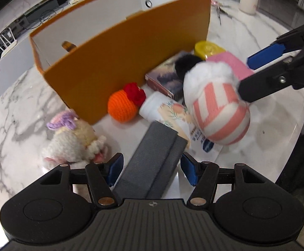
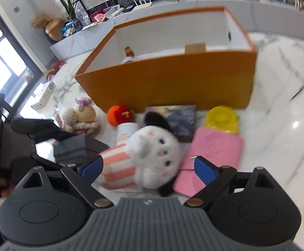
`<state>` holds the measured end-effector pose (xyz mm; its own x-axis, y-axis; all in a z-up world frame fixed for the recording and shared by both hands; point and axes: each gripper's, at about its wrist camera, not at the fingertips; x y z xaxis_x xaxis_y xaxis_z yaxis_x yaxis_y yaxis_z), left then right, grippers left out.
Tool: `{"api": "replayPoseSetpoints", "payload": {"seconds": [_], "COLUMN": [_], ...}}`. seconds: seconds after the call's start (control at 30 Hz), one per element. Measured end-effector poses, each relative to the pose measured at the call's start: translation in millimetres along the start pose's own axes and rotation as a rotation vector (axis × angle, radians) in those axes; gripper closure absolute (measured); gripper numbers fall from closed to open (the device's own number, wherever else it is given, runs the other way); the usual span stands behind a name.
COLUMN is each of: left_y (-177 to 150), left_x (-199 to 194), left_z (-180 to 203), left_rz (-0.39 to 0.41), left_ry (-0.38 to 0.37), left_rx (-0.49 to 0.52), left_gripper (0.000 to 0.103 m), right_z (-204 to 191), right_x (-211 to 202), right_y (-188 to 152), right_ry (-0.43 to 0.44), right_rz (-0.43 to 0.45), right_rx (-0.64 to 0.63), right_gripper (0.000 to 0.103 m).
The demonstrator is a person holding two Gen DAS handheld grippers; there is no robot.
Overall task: Organize objects
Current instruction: 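Grasp the black case with the left tool while the right tool grasps the white plush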
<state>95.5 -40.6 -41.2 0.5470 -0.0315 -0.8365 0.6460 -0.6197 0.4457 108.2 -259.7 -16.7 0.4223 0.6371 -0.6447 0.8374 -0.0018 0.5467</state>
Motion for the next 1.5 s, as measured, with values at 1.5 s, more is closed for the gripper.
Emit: {"api": "replayPoseSetpoints", "payload": {"seconds": [1.5], "left_y": [-20.2], "left_x": [0.5], "left_z": [-23.9], "left_rz": [-0.036], "left_ry": [0.012], "left_rx": [-0.1], "left_gripper": [0.058], "right_z": [14.4], "right_x": [34.9], "right_y": [0.1], "right_ry": [-0.026], "right_rz": [0.028], "right_rx": [0.191], "right_gripper": [0.022]}}
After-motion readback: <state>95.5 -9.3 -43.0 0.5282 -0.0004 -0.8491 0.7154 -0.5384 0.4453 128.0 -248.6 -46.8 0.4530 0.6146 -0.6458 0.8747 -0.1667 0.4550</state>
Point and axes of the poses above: each gripper's, at about its wrist camera, not at the fingertips, and x roughly the way its jaws point, z to its right, y to its top, and after that the axes turned 13 degrees about y, right-handed
